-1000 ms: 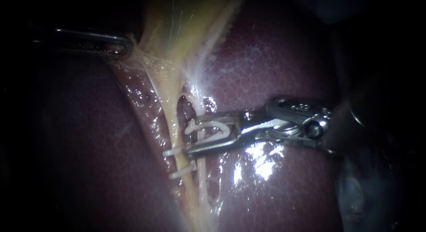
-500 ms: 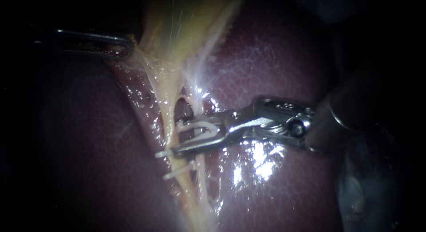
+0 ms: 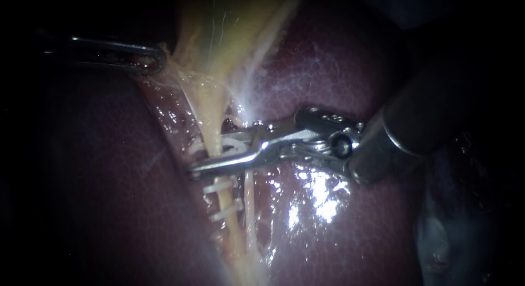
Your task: Clipping third clip left tube
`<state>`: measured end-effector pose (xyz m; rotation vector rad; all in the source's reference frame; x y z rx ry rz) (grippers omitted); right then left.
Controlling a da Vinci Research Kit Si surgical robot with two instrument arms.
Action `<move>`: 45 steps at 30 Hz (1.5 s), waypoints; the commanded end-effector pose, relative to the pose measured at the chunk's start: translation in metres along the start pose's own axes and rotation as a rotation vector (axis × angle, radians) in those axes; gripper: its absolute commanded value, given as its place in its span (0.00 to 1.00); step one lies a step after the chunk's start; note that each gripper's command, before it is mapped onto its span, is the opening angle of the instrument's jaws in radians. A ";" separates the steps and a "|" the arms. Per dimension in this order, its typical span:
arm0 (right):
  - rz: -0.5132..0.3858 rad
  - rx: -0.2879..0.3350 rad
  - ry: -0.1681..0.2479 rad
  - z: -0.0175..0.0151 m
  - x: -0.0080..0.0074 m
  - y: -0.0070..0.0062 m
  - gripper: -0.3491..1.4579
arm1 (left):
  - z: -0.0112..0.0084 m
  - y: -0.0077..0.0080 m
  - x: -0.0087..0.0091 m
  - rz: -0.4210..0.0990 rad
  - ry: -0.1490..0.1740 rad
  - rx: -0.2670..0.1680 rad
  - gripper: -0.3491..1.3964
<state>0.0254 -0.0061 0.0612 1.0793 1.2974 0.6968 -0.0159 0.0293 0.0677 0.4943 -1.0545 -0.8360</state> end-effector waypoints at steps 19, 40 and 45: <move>0.082 0.113 0.030 0.0006 0.0016 -0.0030 0.42 | 0.0000 0.0000 0.0000 0.000 0.000 -0.001 0.00; 0.082 0.091 0.048 -0.0001 0.0016 -0.0016 0.00 | 0.0001 0.0000 0.0000 0.000 0.000 -0.001 0.00; 0.080 0.091 0.047 -0.0002 0.0013 -0.0012 0.00 | 0.0001 0.0000 0.0000 0.000 0.000 -0.001 0.00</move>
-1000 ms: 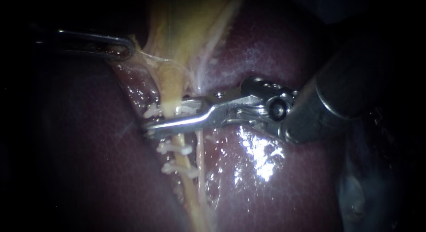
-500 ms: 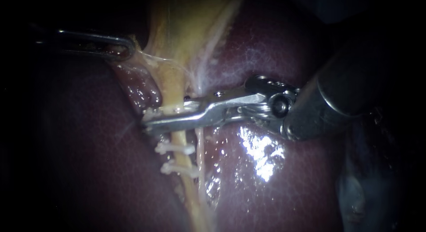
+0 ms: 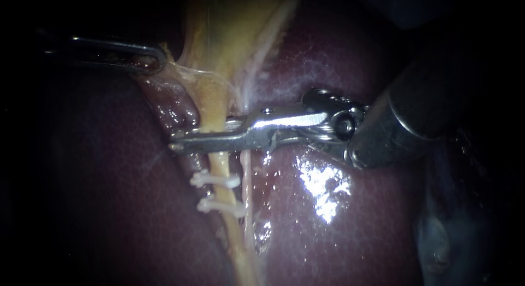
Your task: Clipping third clip left tube
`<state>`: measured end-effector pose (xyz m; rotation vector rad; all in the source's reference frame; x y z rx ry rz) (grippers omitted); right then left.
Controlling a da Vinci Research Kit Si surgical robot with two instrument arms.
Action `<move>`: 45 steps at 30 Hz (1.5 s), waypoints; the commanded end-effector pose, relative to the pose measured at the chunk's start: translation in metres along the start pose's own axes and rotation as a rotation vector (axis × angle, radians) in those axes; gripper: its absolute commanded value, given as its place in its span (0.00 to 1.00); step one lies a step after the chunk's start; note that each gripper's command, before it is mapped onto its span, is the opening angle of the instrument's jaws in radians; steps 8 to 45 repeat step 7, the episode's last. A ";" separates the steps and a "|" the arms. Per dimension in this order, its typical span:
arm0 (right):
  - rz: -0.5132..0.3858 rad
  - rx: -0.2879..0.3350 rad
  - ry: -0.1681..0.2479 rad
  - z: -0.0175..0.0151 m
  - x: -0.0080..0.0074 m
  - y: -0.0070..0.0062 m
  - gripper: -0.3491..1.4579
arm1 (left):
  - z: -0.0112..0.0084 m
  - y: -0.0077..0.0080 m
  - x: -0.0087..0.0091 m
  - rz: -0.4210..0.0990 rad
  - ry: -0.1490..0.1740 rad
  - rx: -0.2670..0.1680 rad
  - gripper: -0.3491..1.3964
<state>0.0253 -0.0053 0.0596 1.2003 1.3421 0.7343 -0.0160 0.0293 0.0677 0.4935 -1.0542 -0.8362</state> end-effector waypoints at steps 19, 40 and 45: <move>-0.001 0.000 0.000 0.0000 0.0000 0.0001 0.00 | 0.0000 0.0000 0.0000 0.000 0.000 0.000 0.00; -0.001 0.000 0.000 0.0000 0.0000 0.0001 0.00 | 0.0000 0.0000 0.0000 0.000 0.000 0.000 0.00; -0.001 0.000 0.000 0.0000 0.0000 0.0001 0.00 | 0.0000 0.0000 0.0000 0.000 0.000 0.000 0.00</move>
